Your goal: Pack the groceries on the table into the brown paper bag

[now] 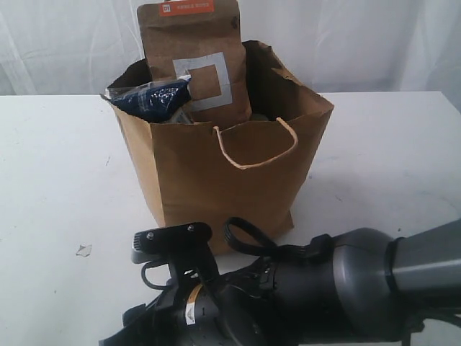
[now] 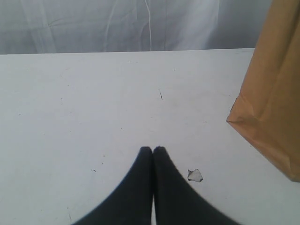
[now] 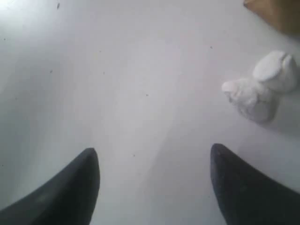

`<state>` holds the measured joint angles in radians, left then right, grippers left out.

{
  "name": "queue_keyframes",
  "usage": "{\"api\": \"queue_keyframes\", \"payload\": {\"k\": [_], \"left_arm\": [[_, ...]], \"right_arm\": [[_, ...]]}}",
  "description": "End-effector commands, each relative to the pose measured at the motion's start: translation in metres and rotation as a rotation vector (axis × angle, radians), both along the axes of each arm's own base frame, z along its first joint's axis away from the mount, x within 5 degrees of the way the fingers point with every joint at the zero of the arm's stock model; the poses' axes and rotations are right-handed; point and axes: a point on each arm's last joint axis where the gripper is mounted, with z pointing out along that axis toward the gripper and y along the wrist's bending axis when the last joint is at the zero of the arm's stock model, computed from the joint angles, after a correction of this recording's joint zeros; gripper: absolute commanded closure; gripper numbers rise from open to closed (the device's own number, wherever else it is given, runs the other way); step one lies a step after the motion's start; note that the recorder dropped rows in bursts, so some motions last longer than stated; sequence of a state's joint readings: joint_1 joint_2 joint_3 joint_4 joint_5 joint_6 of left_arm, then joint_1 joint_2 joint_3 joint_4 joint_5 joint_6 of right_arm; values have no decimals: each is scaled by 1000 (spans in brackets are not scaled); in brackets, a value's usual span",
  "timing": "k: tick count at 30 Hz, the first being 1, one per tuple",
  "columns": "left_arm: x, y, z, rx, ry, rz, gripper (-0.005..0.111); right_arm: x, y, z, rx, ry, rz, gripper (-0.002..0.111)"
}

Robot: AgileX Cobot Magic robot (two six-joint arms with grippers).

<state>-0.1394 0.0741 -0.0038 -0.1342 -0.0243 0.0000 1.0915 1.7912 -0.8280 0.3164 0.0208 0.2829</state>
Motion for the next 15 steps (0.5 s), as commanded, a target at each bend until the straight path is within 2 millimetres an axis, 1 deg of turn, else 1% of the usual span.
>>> {"api": "queue_keyframes", "payload": {"k": [1,6,9,15], "left_arm": [[0,0,-1,1,0,2,107],[0,0,-1,1,0,2,107],[0,0,-1,1,0,2,107],[0,0,-1,1,0,2,107]], "right_arm": [[6,6,-1,-1,-50,39,45],[9,11,3,6,-70,55,45],[14,11,5,14,-77,45,45],[20,5,-4,-34,-37,29,45]]}}
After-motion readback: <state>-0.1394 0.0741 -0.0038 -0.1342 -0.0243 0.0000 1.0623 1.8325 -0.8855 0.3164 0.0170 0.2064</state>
